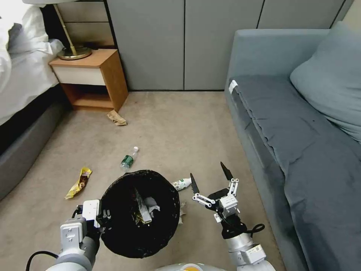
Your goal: Pick up the trash bin, then pick up the garbage from the floor and place it into the trash bin.
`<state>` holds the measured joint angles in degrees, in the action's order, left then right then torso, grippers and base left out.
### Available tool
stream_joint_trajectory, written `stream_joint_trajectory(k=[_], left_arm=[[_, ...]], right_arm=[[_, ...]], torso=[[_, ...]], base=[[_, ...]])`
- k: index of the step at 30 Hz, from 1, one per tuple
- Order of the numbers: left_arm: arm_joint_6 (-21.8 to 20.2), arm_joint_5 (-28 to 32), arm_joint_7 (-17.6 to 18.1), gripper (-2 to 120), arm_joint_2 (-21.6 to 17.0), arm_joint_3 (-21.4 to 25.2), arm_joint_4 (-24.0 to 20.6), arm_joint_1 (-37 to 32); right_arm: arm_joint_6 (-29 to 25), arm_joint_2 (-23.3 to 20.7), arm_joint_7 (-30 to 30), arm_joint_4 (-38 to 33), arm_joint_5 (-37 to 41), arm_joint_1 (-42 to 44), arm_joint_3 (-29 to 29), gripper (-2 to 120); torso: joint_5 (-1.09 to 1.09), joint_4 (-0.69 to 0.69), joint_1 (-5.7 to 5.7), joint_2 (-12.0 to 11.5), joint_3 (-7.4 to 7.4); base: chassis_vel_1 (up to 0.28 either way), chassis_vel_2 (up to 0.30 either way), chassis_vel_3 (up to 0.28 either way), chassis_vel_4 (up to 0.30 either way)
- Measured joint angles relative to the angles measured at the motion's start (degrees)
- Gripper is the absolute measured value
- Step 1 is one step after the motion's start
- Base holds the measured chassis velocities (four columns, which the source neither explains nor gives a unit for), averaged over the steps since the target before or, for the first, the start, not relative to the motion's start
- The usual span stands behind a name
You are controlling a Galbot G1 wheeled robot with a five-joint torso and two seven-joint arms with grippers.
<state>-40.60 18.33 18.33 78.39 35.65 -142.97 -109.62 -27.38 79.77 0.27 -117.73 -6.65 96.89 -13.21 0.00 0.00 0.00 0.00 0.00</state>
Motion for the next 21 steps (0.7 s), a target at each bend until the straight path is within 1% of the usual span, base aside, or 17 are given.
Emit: stream_joint_trajectory(k=[10, 21], left_arm=[[0.05, 0.05, 0.01, 0, -0.04, 0.02, 0.0, 0.06], [0.34, -0.01, 0.01, 0, 0.0, 0.04, -0.02, -0.02]], right_arm=[[0.16, -0.12, 0.04, -0.08, -0.61, 0.31, 0.09, 100], [0.08, -0.17, 0.12, 0.01, -0.95, 0.71, 0.18, 100]], torso=[[0.0, 0.0, 0.0, 0.0, 0.0], [0.0, 0.01, 0.0, 0.0, 0.0]], base=[[0.091, 0.092, 0.098, 0.086], [0.12, 0.118, 0.125, 0.13]])
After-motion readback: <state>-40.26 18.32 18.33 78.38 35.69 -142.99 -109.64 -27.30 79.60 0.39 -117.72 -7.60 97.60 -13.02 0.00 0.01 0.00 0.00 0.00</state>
